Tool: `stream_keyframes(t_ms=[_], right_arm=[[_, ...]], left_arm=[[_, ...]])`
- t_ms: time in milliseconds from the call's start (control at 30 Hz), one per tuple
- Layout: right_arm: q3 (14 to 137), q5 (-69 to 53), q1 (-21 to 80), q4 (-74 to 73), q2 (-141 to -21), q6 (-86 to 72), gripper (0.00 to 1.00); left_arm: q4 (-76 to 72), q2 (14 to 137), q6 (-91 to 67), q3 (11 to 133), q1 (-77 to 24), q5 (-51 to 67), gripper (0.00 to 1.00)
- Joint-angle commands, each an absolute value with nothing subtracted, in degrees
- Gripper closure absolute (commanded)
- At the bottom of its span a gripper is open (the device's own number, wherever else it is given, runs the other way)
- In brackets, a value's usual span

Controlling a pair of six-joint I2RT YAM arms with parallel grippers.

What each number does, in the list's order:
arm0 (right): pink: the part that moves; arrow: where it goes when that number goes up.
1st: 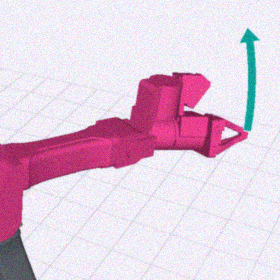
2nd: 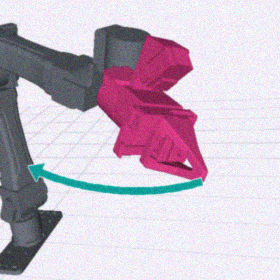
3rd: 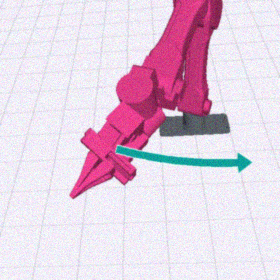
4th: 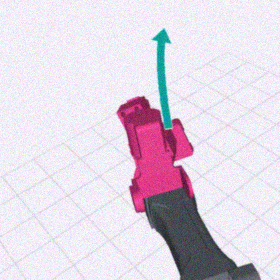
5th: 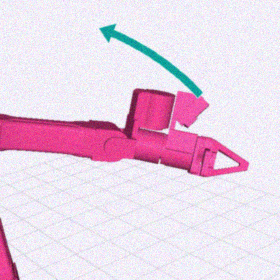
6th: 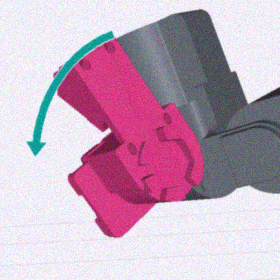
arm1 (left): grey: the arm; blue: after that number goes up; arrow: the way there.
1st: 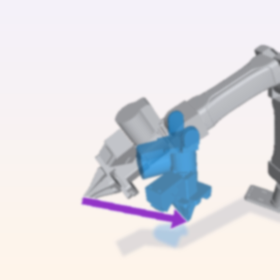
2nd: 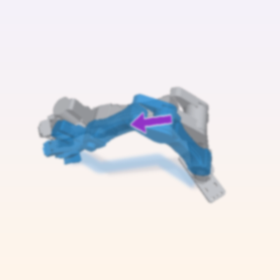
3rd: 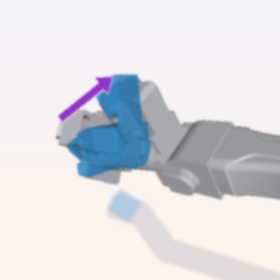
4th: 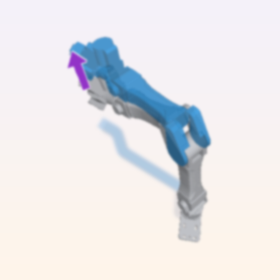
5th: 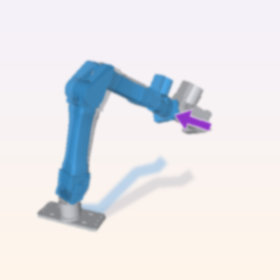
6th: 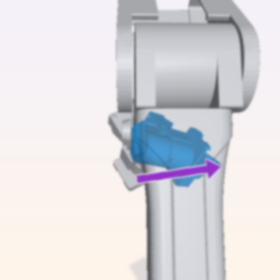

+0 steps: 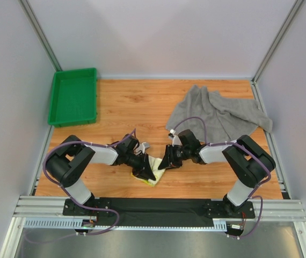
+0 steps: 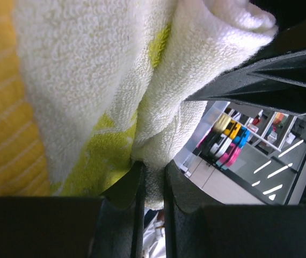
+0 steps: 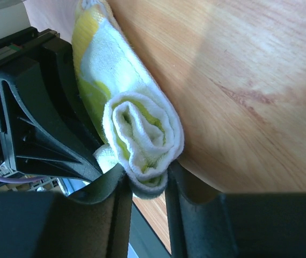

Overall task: Roll the towels
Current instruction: Roll the towel

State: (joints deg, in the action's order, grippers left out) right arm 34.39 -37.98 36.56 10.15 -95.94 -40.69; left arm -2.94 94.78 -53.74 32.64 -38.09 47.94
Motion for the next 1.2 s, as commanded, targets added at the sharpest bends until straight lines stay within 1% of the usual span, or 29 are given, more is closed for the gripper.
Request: stream_keyframes(t_ms=[0, 33, 67, 100, 133, 233, 400, 500, 600, 700, 733, 800, 967, 1067, 1167], right_arm=[[35.9, -36.0, 37.3, 9.8, -97.5, -40.4, 0.73], [36.1, -35.8, 37.4, 9.5, -97.4, -40.5, 0.75], [36.3, -35.5, 37.4, 8.4, -97.5, -40.6, 0.76], [36.7, -34.7, 37.4, 7.7, -97.0, -40.5, 0.77], [36.9, -34.3, 37.4, 6.9, -96.9, -40.5, 0.78], [38.1, -32.6, 37.5, 3.3, -95.7, -40.2, 0.79], [40.4, -29.5, 38.2, -3.8, -94.1, -39.0, 0.8], [42.3, -27.8, 38.9, -7.4, -93.3, -38.6, 0.81], [44.0, -26.1, 39.9, -10.8, -92.5, -38.3, 0.81], [45.4, -24.8, 40.7, -13.5, -91.8, -38.1, 0.81], [45.9, -24.4, 40.9, -14.1, -91.7, -38.1, 0.81], [46.7, -23.9, 41.3, -15.3, -91.8, -38.1, 0.82], [47.8, -23.6, 42.1, -16.4, -92.6, -38.1, 0.83], [48.3, -23.4, 42.4, -16.7, -93.1, -38.2, 0.83], [48.4, -23.6, 42.8, -16.7, -93.3, -38.1, 0.83]], left_arm=[[-3.2, 93.7, -53.2, 32.6, -37.7, 47.4, 0.86], [-1.6, 93.2, -52.5, 33.0, -37.7, 45.5, 0.78], [-0.3, 91.9, -50.5, 33.5, -37.6, 44.2, 0.74], [5.0, 91.4, -49.4, 34.6, -37.8, 43.1, 0.71], [7.1, 90.8, -47.5, 35.2, -37.7, 40.7, 0.64], [14.6, 88.1, -44.3, 37.4, -37.8, 36.4, 0.55], [24.4, 83.5, -41.1, 41.1, -38.6, 29.6, 0.47], [28.7, 80.9, -39.6, 43.8, -40.3, 23.0, 0.47], [32.8, 77.5, -38.1, 47.4, -43.8, 16.8, 0.49], [35.2, 74.4, -36.5, 50.9, -49.6, 5.8, 0.5], [35.6, 74.0, -35.9, 51.7, -52.3, 4.3, 0.5], [35.7, 73.7, -35.3, 53.0, -55.2, 2.5, 0.51], [32.9, 76.5, -35.4, 53.2, -59.4, 2.6, 0.51], [31.3, 79.7, -36.2, 53.7, -61.5, 3.6, 0.56], [31.1, 83.1, -37.1, 54.3, -62.8, 3.3, 0.56]])
